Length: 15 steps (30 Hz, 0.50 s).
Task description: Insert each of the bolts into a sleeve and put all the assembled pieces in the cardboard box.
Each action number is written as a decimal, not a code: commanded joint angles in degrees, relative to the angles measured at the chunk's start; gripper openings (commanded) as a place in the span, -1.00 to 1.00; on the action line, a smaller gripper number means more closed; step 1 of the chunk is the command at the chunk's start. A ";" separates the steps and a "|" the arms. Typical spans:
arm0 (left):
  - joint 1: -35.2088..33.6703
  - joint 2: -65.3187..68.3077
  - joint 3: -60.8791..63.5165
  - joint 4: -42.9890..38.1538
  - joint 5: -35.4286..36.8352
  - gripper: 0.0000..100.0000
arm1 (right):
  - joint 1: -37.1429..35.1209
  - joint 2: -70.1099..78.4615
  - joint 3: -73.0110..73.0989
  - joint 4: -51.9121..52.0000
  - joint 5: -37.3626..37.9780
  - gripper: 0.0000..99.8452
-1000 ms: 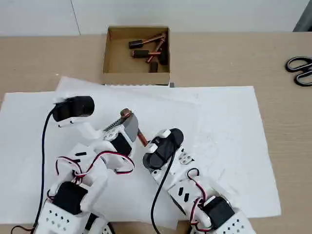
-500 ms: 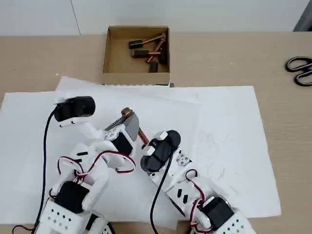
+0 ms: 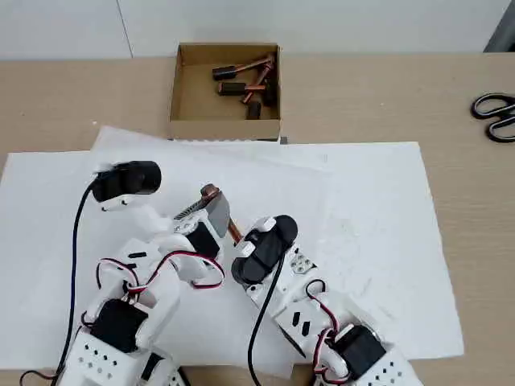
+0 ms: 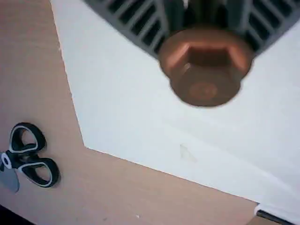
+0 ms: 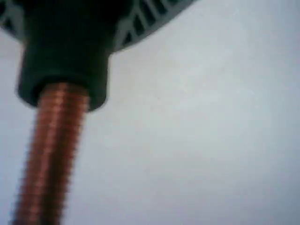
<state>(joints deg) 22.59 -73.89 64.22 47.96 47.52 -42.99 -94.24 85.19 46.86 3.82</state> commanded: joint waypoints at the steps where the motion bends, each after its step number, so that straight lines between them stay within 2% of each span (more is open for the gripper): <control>1: 4.66 -0.79 0.31 1.41 0.18 -0.99 | -0.48 -0.92 -0.79 -1.27 0.44 -1.00; 8: 7.74 -0.70 0.31 6.77 -5.01 -0.99 | -0.48 -0.92 -0.79 -1.27 0.44 -1.00; 15: 13.71 -0.70 0.31 17.23 -10.90 -0.99 | -0.48 -0.92 -1.76 -1.45 0.53 -1.00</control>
<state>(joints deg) 33.49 -74.07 64.92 60.88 38.11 -43.34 -94.15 85.27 46.95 3.82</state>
